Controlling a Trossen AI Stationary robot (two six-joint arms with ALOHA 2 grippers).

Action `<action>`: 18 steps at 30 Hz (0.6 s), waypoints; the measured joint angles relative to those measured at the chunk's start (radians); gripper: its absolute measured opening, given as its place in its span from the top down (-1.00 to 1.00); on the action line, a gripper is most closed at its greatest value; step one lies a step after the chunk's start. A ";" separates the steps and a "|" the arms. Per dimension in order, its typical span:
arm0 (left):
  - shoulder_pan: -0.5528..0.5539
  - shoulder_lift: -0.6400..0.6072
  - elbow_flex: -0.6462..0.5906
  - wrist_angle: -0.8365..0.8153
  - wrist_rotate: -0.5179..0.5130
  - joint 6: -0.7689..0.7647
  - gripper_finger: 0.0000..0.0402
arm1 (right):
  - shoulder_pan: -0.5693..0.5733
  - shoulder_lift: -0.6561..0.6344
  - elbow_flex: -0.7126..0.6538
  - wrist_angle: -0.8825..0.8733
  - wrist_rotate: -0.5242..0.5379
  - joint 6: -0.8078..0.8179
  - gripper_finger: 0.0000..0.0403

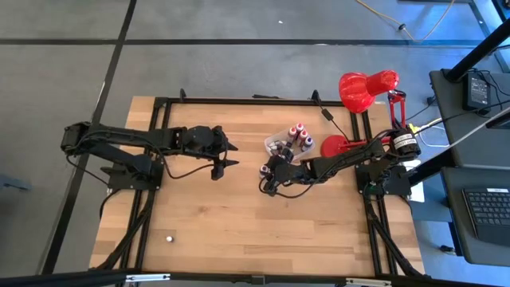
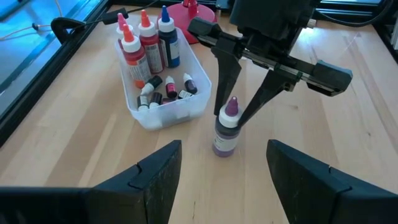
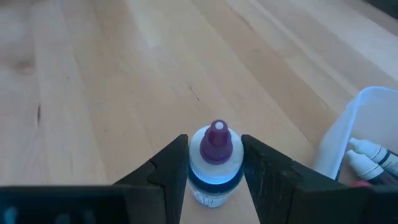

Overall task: Pick & Place food coloring
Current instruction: Put the big purple food coloring bottle in the transparent bin

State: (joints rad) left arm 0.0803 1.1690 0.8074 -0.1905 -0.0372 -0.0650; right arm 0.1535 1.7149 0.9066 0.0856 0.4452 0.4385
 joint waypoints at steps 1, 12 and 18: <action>0.000 0.000 0.000 0.000 0.000 0.000 -0.15 | 0.000 0.000 0.000 0.000 0.004 0.000 0.25; 0.000 0.000 0.000 0.000 0.000 0.000 -0.15 | -0.003 0.000 0.000 -0.005 0.032 -0.005 0.33; 0.000 0.000 0.000 0.000 0.000 0.000 -0.15 | -0.003 0.000 0.000 -0.005 0.035 -0.003 0.40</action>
State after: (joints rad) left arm 0.0803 1.1690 0.8074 -0.1909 -0.0372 -0.0647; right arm 0.1505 1.7145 0.9066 0.0806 0.4799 0.4356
